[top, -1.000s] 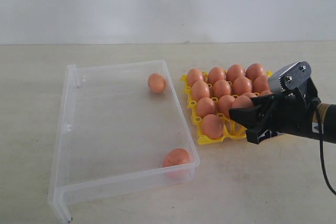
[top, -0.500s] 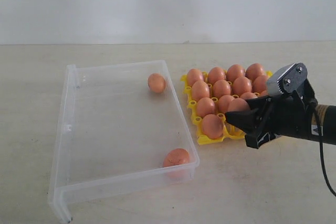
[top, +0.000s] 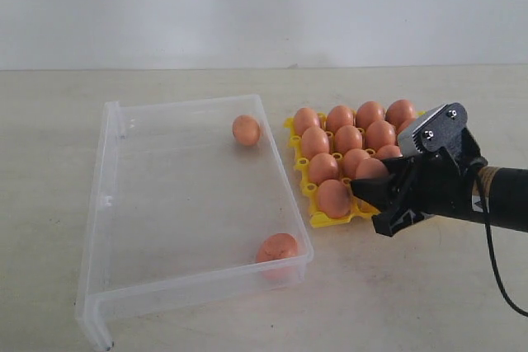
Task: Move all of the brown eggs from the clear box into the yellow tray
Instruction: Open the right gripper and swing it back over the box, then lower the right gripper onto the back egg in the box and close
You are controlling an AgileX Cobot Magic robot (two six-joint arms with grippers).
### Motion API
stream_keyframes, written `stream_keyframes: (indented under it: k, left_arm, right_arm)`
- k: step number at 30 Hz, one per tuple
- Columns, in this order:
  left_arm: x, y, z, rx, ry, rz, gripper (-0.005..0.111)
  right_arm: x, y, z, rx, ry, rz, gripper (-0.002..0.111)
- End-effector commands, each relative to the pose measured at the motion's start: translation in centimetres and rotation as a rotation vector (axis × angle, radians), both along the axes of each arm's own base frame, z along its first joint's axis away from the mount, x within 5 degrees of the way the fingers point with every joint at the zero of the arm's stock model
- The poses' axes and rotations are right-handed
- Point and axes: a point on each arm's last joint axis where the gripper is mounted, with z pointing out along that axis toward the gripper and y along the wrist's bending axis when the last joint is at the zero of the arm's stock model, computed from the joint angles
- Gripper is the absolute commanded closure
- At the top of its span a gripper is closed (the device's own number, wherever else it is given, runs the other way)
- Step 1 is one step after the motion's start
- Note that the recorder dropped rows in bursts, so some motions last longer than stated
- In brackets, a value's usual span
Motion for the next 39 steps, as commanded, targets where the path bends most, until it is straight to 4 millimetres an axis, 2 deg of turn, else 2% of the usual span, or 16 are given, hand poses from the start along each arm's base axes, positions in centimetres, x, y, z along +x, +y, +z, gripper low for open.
stream_keyframes:
  k: [1,5,7,15,17,19,20,21,23,24,26,28,29,31,34,39]
  left_arm:
    - [0.0,0.0,-0.1,-0.006,-0.002,-0.004,0.105]
    - [0.0,0.0,-0.1,-0.006,-0.002,-0.004,0.105]
    - [0.0,0.0,-0.1,-0.006,-0.002,-0.004,0.105]
    - [0.0,0.0,-0.1,-0.006,-0.002,-0.004,0.105]
    - [0.0,0.0,-0.1,-0.006,-0.002,-0.004,0.105]
    - [0.0,0.0,-0.1,-0.006,-0.002,-0.004,0.105]
    - [0.0,0.0,-0.1,-0.006,-0.002,-0.004,0.105]
    - [0.0,0.0,-0.1,-0.006,-0.002,-0.004,0.105]
    - [0.0,0.0,-0.1,-0.006,-0.002,-0.004,0.105]
    - [0.0,0.0,-0.1,-0.006,-0.002,-0.004,0.105]
    - [0.0,0.0,-0.1,-0.006,-0.002,-0.004,0.105]
    - [0.0,0.0,-0.1,-0.006,-0.002,-0.004,0.105]
    - [0.0,0.0,-0.1,-0.006,-0.002,-0.004,0.105]
    - [0.0,0.0,-0.1,-0.006,-0.002,-0.004,0.105]
    - [0.0,0.0,-0.1,-0.006,-0.002,-0.004,0.105]
    - [0.0,0.0,-0.1,-0.006,-0.002,-0.004,0.105]
  right_arm:
    - [0.1,0.0,0.1,0.014,0.003,-0.006,0.070]
    - [0.1,0.0,0.1,0.014,0.003,-0.006,0.048]
    - [0.1,0.0,0.1,0.014,0.003,-0.006,0.042]
    - [0.1,0.2,0.4,0.044,-0.021,0.002,0.041]
    - [0.1,0.6,1.9,0.139,-0.059,0.015,0.041]
    - [-0.3,1.2,4.5,0.313,-0.098,0.051,0.042]
    - [-0.8,1.8,6.6,0.443,-0.150,0.094,0.051]
    - [-1.0,2.1,7.3,0.461,-0.169,0.109,0.060]
    - [-1.8,4.9,10.1,0.480,-0.254,0.230,0.100]
    - [-2.2,6.6,11.5,0.498,-0.287,0.307,0.108]
    - [-1.6,10.5,12.5,0.317,-0.266,0.330,0.109]
    - [0.2,14.0,12.5,-0.110,-0.249,0.223,0.109]
    - [1.8,15.1,13.1,-0.321,-0.225,0.113,0.109]
    - [4.8,16.3,13.4,-0.571,-0.067,-0.150,0.109]
    - [6.8,17.7,13.7,-0.660,0.080,-0.227,0.109]
    - [7.6,21.2,13.8,-0.671,0.266,0.041,0.108]
